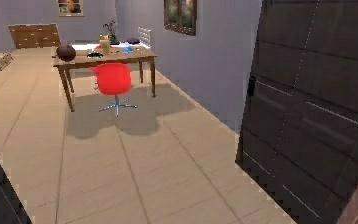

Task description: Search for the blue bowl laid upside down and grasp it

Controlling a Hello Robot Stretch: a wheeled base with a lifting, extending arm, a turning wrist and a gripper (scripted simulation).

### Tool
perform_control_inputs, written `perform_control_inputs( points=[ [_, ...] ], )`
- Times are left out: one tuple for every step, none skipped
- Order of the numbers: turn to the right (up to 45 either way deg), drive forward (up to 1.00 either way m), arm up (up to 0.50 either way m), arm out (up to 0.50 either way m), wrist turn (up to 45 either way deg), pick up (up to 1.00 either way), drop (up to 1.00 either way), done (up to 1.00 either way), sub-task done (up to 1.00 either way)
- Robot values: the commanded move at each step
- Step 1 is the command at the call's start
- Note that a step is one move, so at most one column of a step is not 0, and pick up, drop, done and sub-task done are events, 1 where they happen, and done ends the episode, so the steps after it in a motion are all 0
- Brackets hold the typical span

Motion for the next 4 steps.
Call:
perform_control_inputs(
  points=[
    [0.0, 1.00, 0.00, 0.00, 0.0, 0.00, 0.00, 0.00, 0.00],
    [-3.0, 0.00, 0.00, 0.00, 0.0, 0.00, 0.00, 0.00, 0.00],
    [0.0, 1.00, 0.00, 0.00, 0.0, 0.00, 0.00, 0.00, 0.00],
    [0.0, 0.70, 0.00, 0.00, 0.0, 0.00, 0.00, 0.00, 0.00]
  ],
)
